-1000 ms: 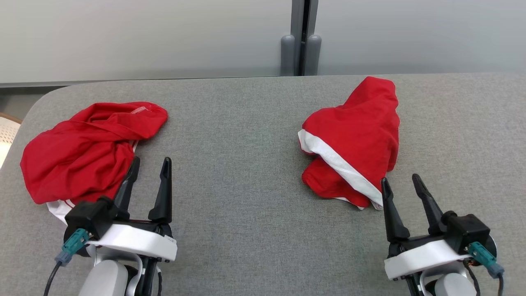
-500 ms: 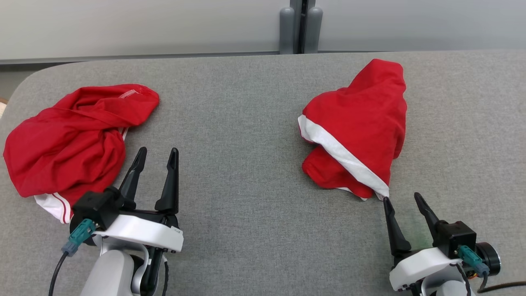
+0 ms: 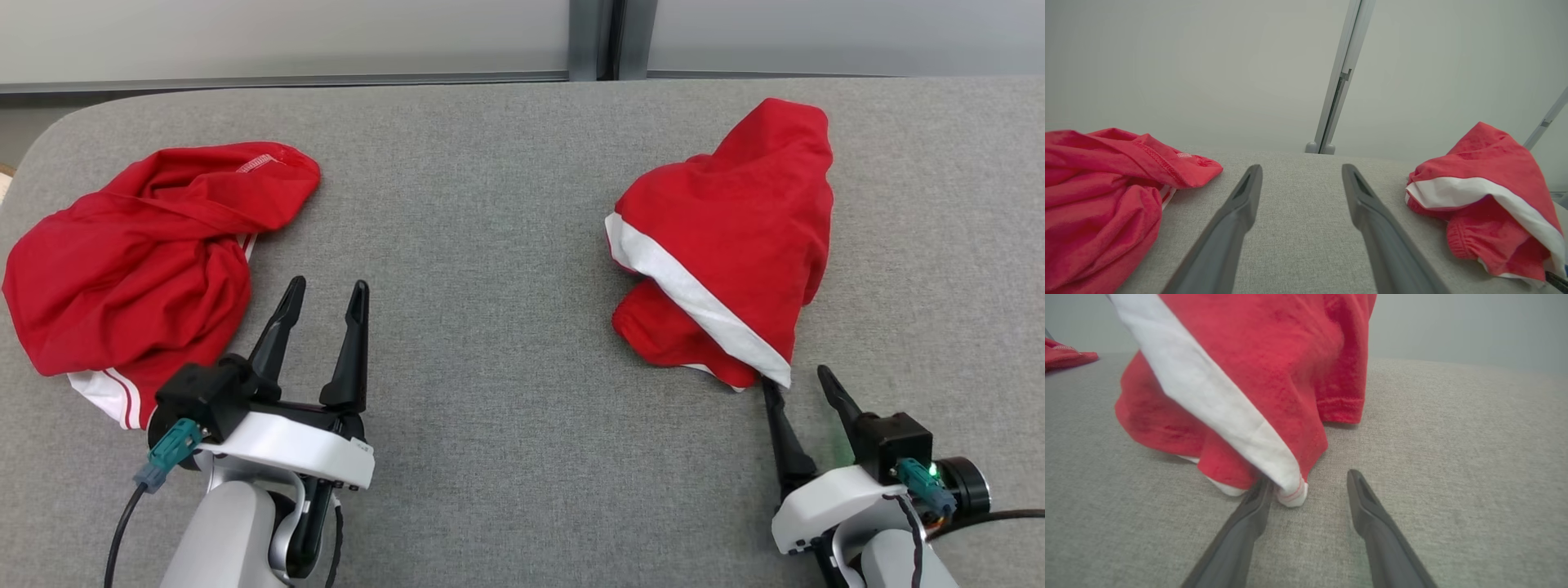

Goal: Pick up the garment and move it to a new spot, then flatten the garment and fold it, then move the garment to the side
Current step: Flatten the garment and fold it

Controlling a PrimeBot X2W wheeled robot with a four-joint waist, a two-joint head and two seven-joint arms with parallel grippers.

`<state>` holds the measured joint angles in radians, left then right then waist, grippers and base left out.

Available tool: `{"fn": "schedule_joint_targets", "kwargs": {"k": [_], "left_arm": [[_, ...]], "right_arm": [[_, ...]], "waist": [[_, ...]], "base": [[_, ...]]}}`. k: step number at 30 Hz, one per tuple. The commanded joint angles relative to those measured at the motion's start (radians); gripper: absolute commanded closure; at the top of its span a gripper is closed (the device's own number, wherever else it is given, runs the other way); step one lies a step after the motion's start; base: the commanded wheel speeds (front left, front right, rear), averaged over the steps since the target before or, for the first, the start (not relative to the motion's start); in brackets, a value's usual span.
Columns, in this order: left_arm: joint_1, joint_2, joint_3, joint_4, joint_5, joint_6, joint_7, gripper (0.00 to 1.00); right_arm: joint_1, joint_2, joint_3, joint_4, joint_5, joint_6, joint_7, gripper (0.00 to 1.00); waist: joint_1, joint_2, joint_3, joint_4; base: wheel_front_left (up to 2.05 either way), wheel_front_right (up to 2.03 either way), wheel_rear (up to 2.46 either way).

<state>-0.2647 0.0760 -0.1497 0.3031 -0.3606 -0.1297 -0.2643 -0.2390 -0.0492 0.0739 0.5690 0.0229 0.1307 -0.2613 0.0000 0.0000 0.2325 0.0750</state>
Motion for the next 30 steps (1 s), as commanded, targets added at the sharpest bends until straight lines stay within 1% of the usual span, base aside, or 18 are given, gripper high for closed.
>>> {"fn": "schedule_joint_targets", "kwargs": {"k": [1, 2, 5, 9, 12, 16, 17, 20, 22, 25, 26, 30], "left_arm": [[-0.015, 0.005, -0.003, 0.001, -0.001, -0.001, 0.0, 0.0], [-0.016, 0.006, -0.005, 0.002, -0.002, -0.001, 0.0, 0.0], [-0.019, 0.007, -0.011, 0.005, -0.007, -0.001, 0.0, 0.0], [-0.014, 0.012, -0.015, 0.007, -0.009, -0.001, 0.0, 0.0], [-0.007, 0.016, -0.014, 0.007, -0.012, -0.001, 0.0, 0.0], [-0.01, 0.016, -0.031, 0.003, -0.018, -0.001, 0.0, 0.0], [-0.015, 0.016, -0.048, 0.006, -0.017, -0.001, 0.0, 0.0], [-0.031, 0.013, -0.09, 0.012, -0.018, -0.001, 0.0, 0.0], [-0.044, 0.011, -0.134, 0.023, -0.025, -0.001, 0.0, 0.0], [-0.086, 0.008, -0.216, 0.061, -0.067, -0.001, 0.003, 0.0], [-0.086, 0.008, -0.216, 0.061, -0.067, -0.001, 0.003, 0.0], [-0.178, 0.014, -0.297, 0.125, -0.142, -0.001, 0.047, 0.0]], "right_arm": [[-0.016, -0.002, -0.005, 0.007, -0.014, 0.0, -0.006, 0.65], [-0.022, -0.002, -0.01, 0.011, -0.026, 0.0, -0.006, 1.0], [-0.031, -0.002, -0.026, 0.003, -0.044, 0.0, -0.006, 1.0], [-0.011, -0.003, -0.062, -0.043, -0.075, 0.0, -0.006, 1.0], [0.013, -0.003, -0.095, -0.077, -0.101, 0.0, -0.006, 1.0], [0.049, -0.002, -0.169, -0.106, -0.127, 0.0, -0.006, 1.0], [0.062, -0.002, -0.204, -0.111, -0.132, 0.0, -0.006, 1.0], [0.072, -0.001, -0.218, -0.105, -0.142, 0.0, -0.006, 1.0], [0.07, -0.002, -0.21, -0.1, -0.146, 0.0, -0.006, 1.0], [0.056, -0.002, -0.189, -0.094, -0.155, 0.0, -0.006, 1.0], [0.056, -0.002, -0.189, -0.094, -0.155, 0.0, -0.006, 1.0], [0.053, -0.002, -0.151, -0.077, -0.17, 0.0, -0.006, 1.0]], "waist": [[0.0, 0.0, 0.001, 0.001], [0.0, 0.0, 0.002, 0.001], [0.0, 0.0, 0.0, 0.0], [0.0, 0.0, -0.01, -0.013], [0.0, 0.0, -0.018, -0.036], [0.0, 0.0, -0.024, -0.074], [0.0, 0.0, -0.027, -0.095], [0.0, 0.0, -0.026, -0.124], [0.0, 0.0, -0.023, -0.142], [0.0, 0.0, -0.014, -0.166], [0.0, 0.0, -0.014, -0.166], [0.0, 0.0, 0.006, -0.199]], "base": [[0.0, 0.0, 0.0], [0.0, 0.0, 0.0], [0.0, 0.0, 0.0], [0.0, 0.0, 0.0], [0.0, 0.0, 0.0], [0.0, 0.0, 0.0], [0.0, 0.0, 0.0], [0.0, 0.0, 0.0], [0.0, 0.0, 0.0], [0.0, 0.0, 0.0], [0.0, 0.0, 0.0], [0.0, 0.0, 0.0]]}}
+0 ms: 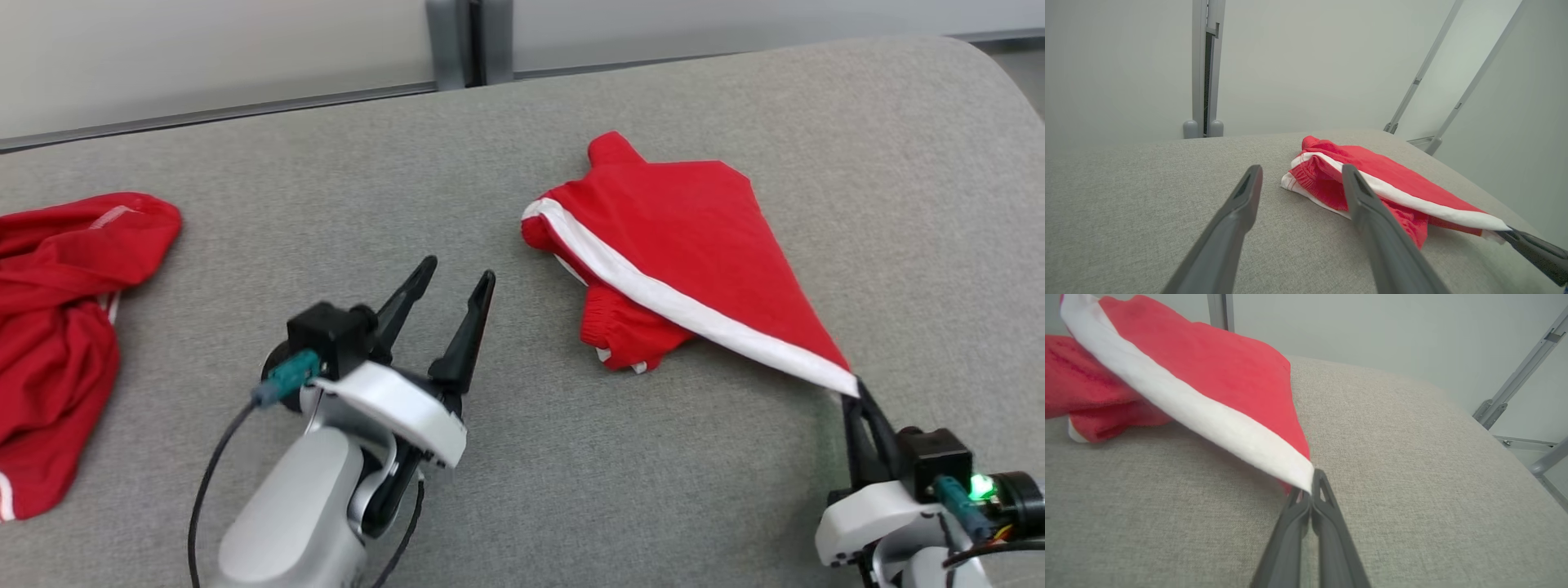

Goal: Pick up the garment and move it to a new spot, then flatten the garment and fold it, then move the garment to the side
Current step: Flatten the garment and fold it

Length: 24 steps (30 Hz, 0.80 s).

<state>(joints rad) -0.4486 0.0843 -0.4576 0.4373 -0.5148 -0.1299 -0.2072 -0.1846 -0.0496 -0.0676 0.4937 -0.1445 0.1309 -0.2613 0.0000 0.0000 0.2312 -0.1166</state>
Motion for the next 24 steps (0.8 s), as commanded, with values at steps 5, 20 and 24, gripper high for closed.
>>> {"fn": "schedule_joint_targets", "kwargs": {"k": [5, 20, 24], "left_arm": [[-0.115, 0.023, -0.061, 0.058, -0.098, -0.001, 0.085, 0.0], [-0.491, 0.164, -0.184, 0.206, -0.451, -0.001, 0.665, 0.0], [-0.545, 0.198, -0.2, 0.248, -0.495, -0.001, 0.799, 0.0]], "right_arm": [[-0.003, -0.002, 0.064, 0.015, -0.026, 0.0, -0.006, 1.0], [-0.081, -0.002, 0.205, 0.008, 0.03, 0.0, -0.006, 1.0], [-0.1, -0.001, 0.237, 0.003, 0.05, 0.0, -0.006, 1.0]], "waist": [[0.0, 0.0, 0.044, -0.047], [0.0, 0.0, 0.117, -0.161], [0.0, 0.0, 0.125, -0.193]], "base": [[0.0, 0.0, 0.0], [0.0, 0.0, 0.0], [0.0, 0.0, 0.0]]}}
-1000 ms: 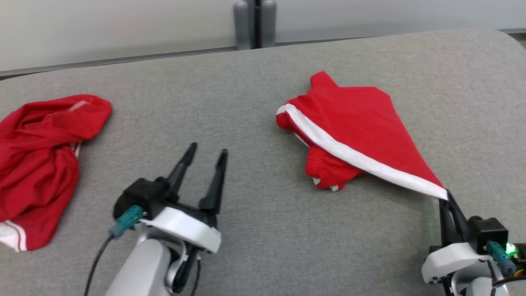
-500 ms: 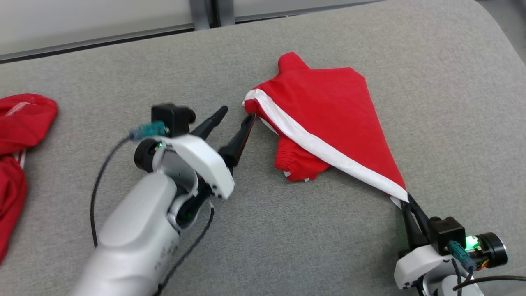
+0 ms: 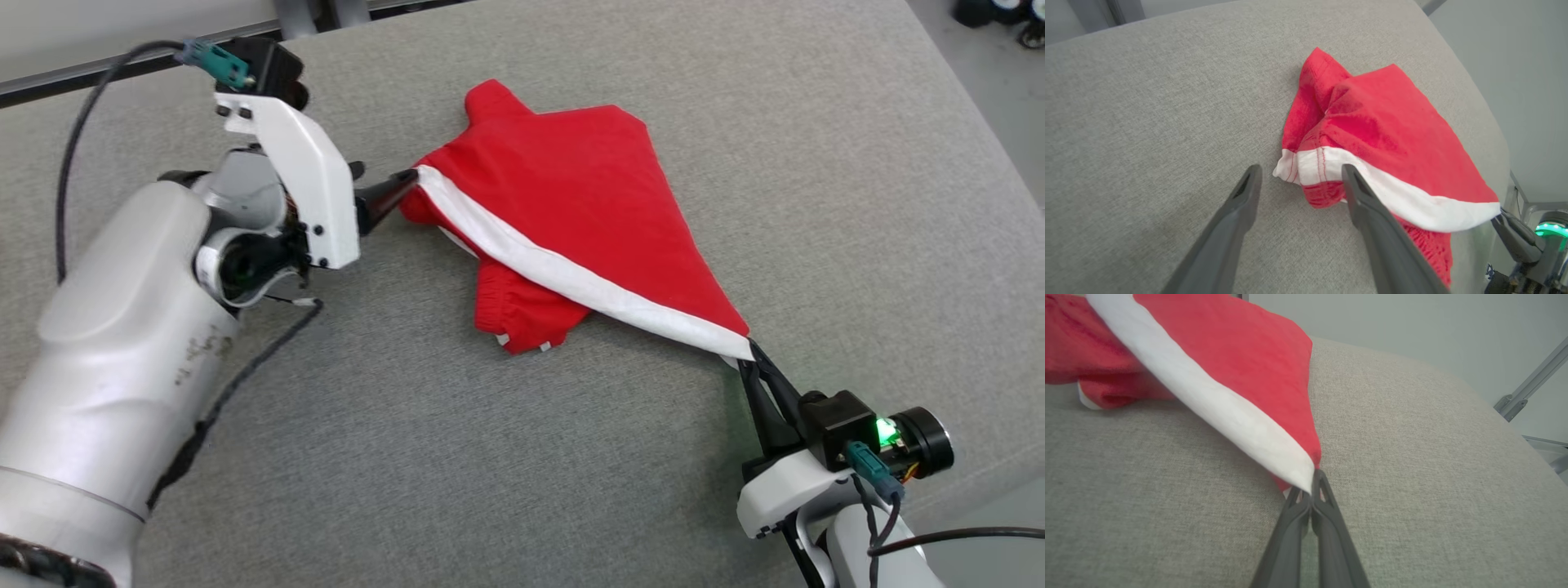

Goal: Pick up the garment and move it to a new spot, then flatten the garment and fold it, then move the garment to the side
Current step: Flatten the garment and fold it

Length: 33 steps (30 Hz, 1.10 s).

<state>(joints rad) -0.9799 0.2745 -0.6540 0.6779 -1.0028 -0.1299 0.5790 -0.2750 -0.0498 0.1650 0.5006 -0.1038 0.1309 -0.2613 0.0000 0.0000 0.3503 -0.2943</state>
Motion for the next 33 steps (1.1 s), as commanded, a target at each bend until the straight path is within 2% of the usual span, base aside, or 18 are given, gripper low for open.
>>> {"fn": "schedule_joint_targets", "kwargs": {"k": [1, 7, 18, 29, 30, 31, 32, 33], "left_arm": [[-0.021, 0.013, -0.007, 0.016, -0.016, -0.001, 0.034, 0.0], [-0.044, 0.025, -0.032, 0.035, -0.042, -0.001, 0.118, 0.0], [-0.046, 0.042, -0.045, 0.047, -0.07, -0.001, 0.164, 0.0], [-0.019, 0.016, -0.034, 0.065, -0.128, 0.002, 0.216, 0.0], [-0.018, 0.015, -0.035, 0.065, -0.13, 0.003, 0.22, 0.42], [-0.018, 0.015, -0.037, 0.063, -0.131, 0.003, 0.224, 0.93], [-0.018, 0.017, -0.038, 0.061, -0.132, 0.002, 0.226, 1.0], [-0.018, 0.016, -0.037, 0.058, -0.134, 0.002, 0.222, 1.0]], "right_arm": [[-0.013, -0.002, 0.01, -0.003, 0.012, 0.0, -0.006, 1.0], [-0.02, -0.001, 0.031, -0.009, 0.041, 0.0, -0.006, 1.0], [-0.031, -0.002, 0.03, -0.016, 0.061, 0.0, -0.006, 1.0], [-0.045, -0.002, 0.029, -0.017, 0.065, 0.0, -0.006, 1.0], [-0.047, -0.001, 0.03, -0.018, 0.066, 0.0, -0.006, 1.0], [-0.047, -0.002, 0.029, -0.019, 0.066, 0.0, -0.006, 1.0], [-0.047, -0.002, 0.027, -0.019, 0.066, 0.0, -0.006, 1.0], [-0.047, -0.002, 0.025, -0.019, 0.066, 0.0, -0.006, 1.0]], "waist": [[0.0, 0.0, 0.008, -0.022], [0.0, 0.0, 0.024, -0.049], [0.0, 0.0, 0.047, -0.062], [0.0, 0.0, 0.056, -0.054], [0.0, 0.0, 0.057, -0.053], [0.0, 0.0, 0.058, -0.052], [0.0, 0.0, 0.059, -0.051], [0.0, 0.0, 0.06, -0.049]], "base": [[0.0, 0.0, 0.0], [0.0, 0.0, 0.0], [0.0, 0.0, 0.0], [0.0, 0.0, 0.0], [0.0, 0.0, 0.0], [0.0, 0.0, 0.0], [0.0, 0.0, 0.0], [0.0, 0.0, 0.0]]}}
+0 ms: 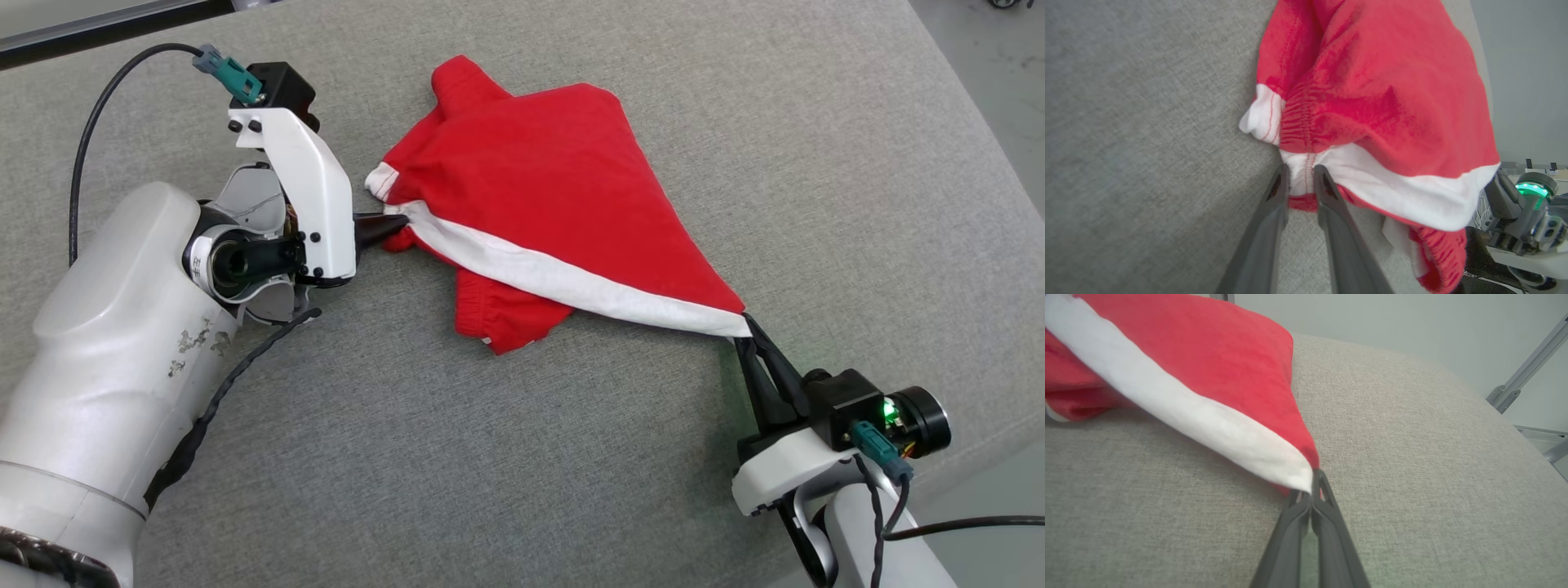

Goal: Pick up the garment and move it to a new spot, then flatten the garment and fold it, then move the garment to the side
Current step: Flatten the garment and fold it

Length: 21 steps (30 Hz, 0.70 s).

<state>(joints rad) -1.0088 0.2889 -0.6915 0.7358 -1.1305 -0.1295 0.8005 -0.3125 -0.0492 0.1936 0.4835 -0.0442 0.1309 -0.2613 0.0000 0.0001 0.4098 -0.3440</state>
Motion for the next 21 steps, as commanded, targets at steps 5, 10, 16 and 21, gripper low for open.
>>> {"fn": "schedule_joint_targets", "kwargs": {"k": [5, 10, 16, 21], "left_arm": [[0.014, 0.006, 0.012, -0.023, -0.018, 0.0, -0.036, 1.0], [0.025, 0.015, 0.008, -0.086, -0.033, -0.001, -0.073, 1.0], [0.047, 0.053, -0.013, -0.199, -0.044, -0.001, -0.132, 1.0], [0.062, 0.088, -0.009, -0.285, -0.047, -0.001, -0.211, 1.0]], "right_arm": [[-0.008, -0.002, -0.021, -0.011, -0.007, 0.0, -0.006, 1.0], [-0.015, -0.002, -0.061, -0.046, -0.027, 0.0, -0.006, 1.0], [-0.059, -0.007, -0.111, -0.09, -0.084, 0.0, -0.006, 1.0], [-0.134, -0.07, -0.109, -0.091, -0.103, 0.0, -0.006, 1.0]], "waist": [[0.0, -0.0001, -0.016, 0.025], [0.0, -0.0001, -0.056, 0.07], [0.0, -0.0001, -0.131, 0.142], [0.0, -0.0001, -0.206, 0.206]], "base": [[0.0, 0.0, 0.0], [0.0, 0.0, 0.0], [0.0, 0.0, 0.0], [0.0, 0.0, 0.0]]}}
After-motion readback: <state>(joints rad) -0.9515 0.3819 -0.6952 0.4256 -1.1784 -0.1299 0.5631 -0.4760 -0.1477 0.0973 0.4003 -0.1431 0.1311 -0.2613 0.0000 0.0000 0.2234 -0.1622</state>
